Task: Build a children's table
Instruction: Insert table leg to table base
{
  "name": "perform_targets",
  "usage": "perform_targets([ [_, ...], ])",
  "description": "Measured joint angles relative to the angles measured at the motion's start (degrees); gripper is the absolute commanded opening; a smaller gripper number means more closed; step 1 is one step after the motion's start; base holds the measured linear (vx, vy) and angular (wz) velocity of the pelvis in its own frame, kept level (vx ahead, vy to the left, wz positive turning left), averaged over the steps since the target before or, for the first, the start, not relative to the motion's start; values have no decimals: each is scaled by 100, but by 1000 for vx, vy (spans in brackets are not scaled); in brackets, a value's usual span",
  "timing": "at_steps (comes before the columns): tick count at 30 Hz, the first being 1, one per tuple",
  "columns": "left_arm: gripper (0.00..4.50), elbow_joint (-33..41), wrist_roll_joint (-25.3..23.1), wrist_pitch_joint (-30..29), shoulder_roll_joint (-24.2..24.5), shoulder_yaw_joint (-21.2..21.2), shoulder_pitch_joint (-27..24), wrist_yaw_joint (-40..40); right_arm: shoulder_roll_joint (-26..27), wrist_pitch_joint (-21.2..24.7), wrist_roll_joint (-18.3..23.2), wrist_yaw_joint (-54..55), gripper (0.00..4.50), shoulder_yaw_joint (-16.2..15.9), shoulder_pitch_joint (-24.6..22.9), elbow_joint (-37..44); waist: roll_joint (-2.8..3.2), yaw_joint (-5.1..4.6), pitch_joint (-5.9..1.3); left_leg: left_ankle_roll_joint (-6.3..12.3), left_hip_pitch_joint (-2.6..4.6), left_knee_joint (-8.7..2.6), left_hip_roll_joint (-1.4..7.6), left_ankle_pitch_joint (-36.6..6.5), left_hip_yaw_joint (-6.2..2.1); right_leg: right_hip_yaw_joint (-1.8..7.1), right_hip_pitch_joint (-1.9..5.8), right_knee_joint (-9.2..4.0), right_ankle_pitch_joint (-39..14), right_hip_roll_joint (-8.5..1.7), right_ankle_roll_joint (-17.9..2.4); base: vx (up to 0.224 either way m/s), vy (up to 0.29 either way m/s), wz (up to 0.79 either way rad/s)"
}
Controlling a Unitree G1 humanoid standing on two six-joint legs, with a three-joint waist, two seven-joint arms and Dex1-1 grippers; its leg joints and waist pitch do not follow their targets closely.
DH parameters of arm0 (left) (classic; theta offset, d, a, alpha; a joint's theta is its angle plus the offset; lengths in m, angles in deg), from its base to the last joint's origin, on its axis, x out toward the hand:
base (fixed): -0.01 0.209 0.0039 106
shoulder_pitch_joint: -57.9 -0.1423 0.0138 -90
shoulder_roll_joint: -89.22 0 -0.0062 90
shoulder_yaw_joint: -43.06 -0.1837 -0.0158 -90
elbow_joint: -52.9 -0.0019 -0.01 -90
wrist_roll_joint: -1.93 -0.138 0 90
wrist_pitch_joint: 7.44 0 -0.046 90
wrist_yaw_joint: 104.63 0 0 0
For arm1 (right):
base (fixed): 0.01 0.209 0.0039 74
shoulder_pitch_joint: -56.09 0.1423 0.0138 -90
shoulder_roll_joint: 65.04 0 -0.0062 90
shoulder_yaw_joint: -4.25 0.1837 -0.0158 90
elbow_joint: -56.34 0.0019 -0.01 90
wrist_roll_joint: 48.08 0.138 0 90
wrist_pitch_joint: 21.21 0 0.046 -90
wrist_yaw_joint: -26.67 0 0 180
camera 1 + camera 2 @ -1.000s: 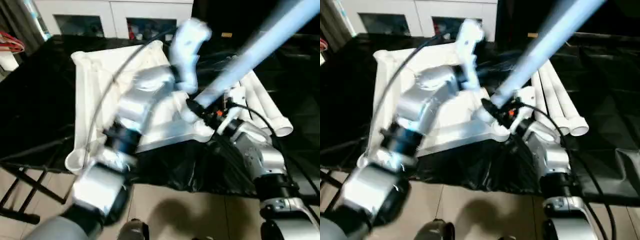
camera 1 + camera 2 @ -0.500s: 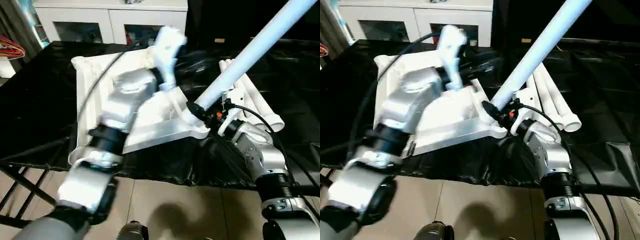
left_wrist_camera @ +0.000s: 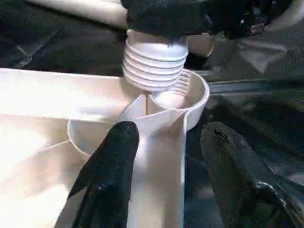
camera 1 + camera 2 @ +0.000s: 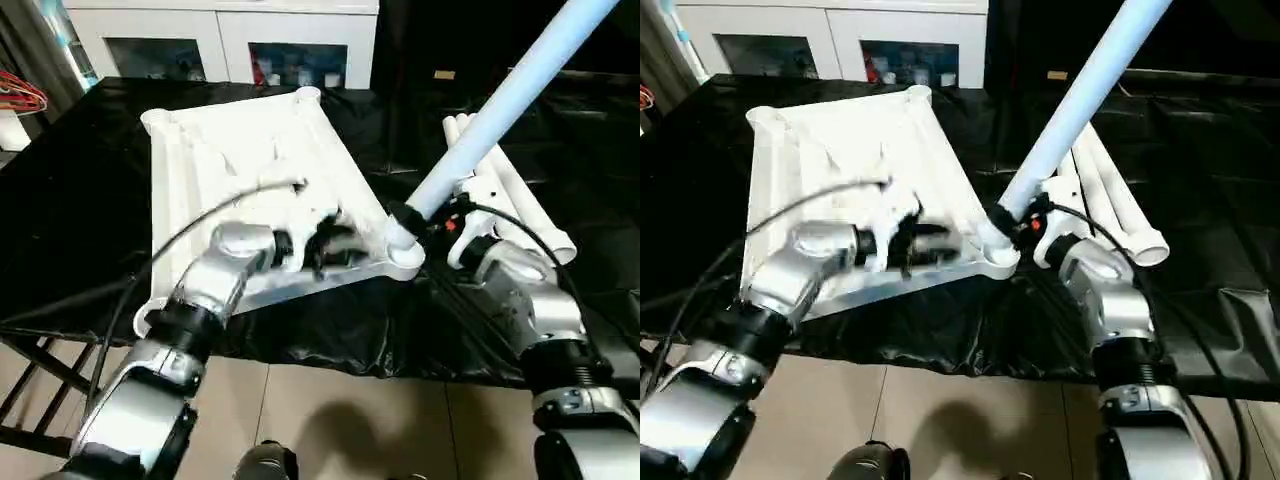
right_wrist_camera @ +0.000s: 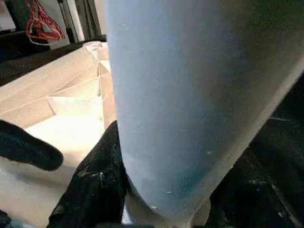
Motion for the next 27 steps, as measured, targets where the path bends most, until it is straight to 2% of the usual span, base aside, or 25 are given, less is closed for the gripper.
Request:
perform_targets([
  [7, 202, -522, -132, 193, 49, -80, -8, -9, -92, 48, -47, -30, 189, -21, 0, 0, 1, -77, -1, -2, 12, 0, -1, 1, 0, 3, 13, -1, 1, 0, 1, 0, 0, 0],
  [12, 167, -701, -237, 257, 63, -178, -5, -121, -101, 108, -54, -74, 189, -21, 20, 0, 1, -79, -1, -2, 11, -10, -1, 1, 0, 1, 8, -1, 1, 0, 1, 0, 0, 0],
  [13, 148, -721, -238, 262, 62, -178, -5, -120, -101, 109, -56, -74, 189, -22, 20, 0, 1, -78, -1, -2, 11, -10, -1, 1, 0, 1, 8, -1, 1, 0, 1, 0, 0, 0],
  [18, 115, -936, -252, 332, 9, -180, 9, -132, -101, 112, -72, -74, 189, -51, 20, -1, 2, -76, -1, -2, 13, -8, -2, 2, 1, 2, 12, -1, 1, 0, 0, 0, 0, 0],
  [20, 115, -1007, -283, 386, -4, -180, 42, -132, -101, 114, -81, -76, 189, -55, 20, -1, 2, -75, -2, -2, 15, -8, -2, 2, 0, 2, 14, -1, 1, 0, 0, 0, 0, 0],
  [21, 96, -1048, -287, 417, -9, -180, 59, -132, -101, 114, -86, -78, 189, -58, 20, -1, 2, -75, -2, -2, 16, -8, -2, 2, 0, 2, 14, -1, 2, 0, 0, 0, 0, 0],
  [27, 53, -1197, -351, 527, -12, -220, 139, -217, -107, 163, -100, -147, 189, -108, 51, -6, 9, -76, -6, -2, 17, -8, -2, 2, 0, 2, 15, 0, 2, 0, 0, 0, 0, 0],
])
